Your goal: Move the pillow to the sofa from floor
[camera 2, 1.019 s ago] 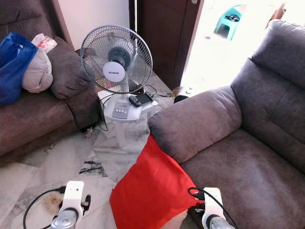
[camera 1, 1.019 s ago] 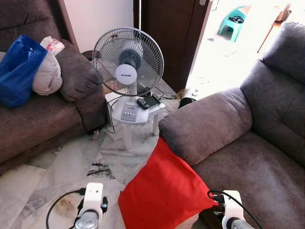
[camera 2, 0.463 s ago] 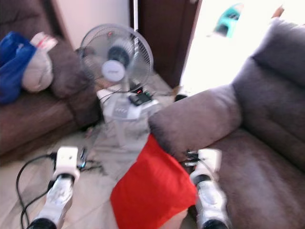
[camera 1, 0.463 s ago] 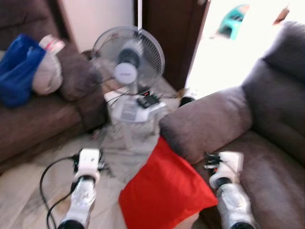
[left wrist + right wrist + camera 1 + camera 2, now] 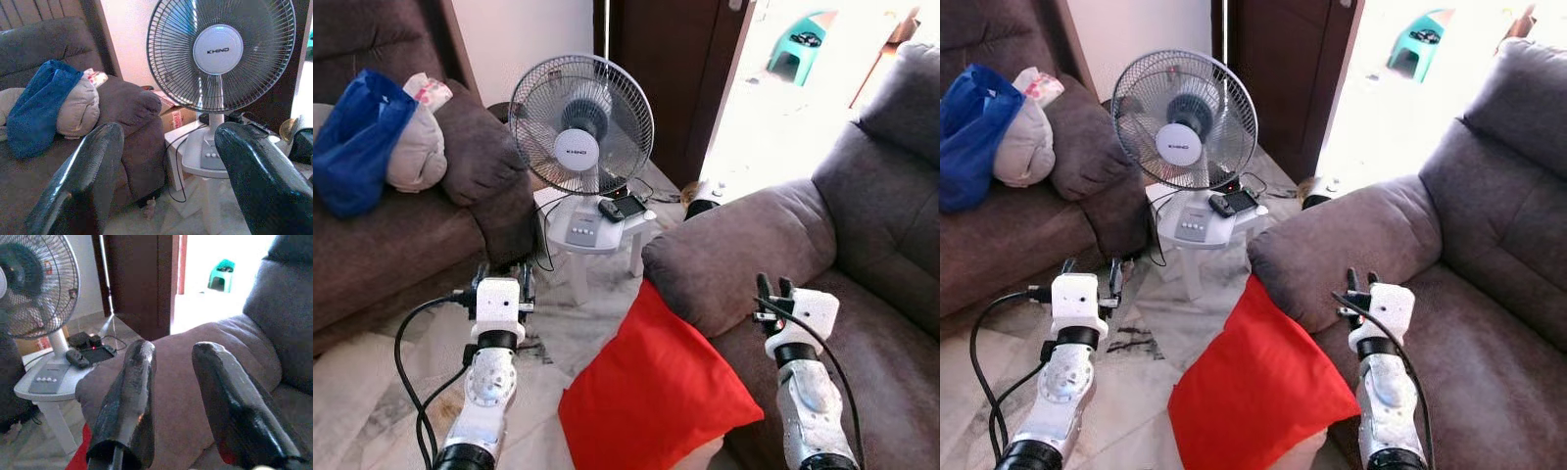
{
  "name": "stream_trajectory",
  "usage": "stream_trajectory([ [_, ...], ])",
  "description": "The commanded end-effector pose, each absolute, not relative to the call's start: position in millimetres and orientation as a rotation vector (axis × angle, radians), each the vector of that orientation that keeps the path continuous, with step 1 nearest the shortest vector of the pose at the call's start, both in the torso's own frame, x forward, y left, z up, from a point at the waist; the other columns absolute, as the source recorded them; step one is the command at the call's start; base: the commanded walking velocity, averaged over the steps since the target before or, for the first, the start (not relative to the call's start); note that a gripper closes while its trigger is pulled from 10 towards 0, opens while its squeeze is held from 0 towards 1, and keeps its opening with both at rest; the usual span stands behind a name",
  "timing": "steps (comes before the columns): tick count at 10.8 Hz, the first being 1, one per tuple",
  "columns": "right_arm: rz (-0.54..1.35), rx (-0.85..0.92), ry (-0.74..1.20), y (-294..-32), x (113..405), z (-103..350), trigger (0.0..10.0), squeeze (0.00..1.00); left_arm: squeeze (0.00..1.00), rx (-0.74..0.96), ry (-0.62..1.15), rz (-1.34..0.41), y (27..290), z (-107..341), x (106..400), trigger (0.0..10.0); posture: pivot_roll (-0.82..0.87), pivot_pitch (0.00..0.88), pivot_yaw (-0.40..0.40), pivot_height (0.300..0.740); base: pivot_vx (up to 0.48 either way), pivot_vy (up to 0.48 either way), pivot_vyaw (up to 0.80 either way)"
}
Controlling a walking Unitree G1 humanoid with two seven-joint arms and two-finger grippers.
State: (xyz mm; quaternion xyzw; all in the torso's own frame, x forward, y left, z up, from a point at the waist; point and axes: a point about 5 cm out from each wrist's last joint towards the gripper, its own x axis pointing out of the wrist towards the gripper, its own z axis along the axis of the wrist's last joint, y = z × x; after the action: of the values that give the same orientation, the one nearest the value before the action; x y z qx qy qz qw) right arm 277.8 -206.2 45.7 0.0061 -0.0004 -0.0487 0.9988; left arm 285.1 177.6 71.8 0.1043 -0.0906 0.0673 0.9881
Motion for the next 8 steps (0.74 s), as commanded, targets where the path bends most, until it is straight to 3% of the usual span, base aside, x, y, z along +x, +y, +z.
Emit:
stream_trajectory([
  [1, -0.106, -0.004, -0.013, -207.2, 280.9, 51.8, 10.0, 0.00, 0.00, 0.206, -0.167, 0.131, 172.6, 71.1, 284.8, 10.0, 0.05, 0.000, -0.057, 0.740, 0.000, 0.000, 0.00],
  [4, -0.128, -0.016, -0.054, -207.2, 288.7, 66.4, 10.0, 0.00, 0.00, 0.189, -0.162, 0.076, 159.0, 75.6, 288.0, 10.0, 0.04, 0.000, -0.060, 0.740, 0.000, 0.000, 0.00],
  [8, -0.157, -0.051, -0.004, -212.7, 300.6, 72.0, 10.0, 0.00, 0.00, 0.214, -0.150, 0.062, 163.4, 81.2, 296.6, 10.0, 0.03, 0.000, -0.046, 0.736, 0.000, 0.000, 0.00],
])
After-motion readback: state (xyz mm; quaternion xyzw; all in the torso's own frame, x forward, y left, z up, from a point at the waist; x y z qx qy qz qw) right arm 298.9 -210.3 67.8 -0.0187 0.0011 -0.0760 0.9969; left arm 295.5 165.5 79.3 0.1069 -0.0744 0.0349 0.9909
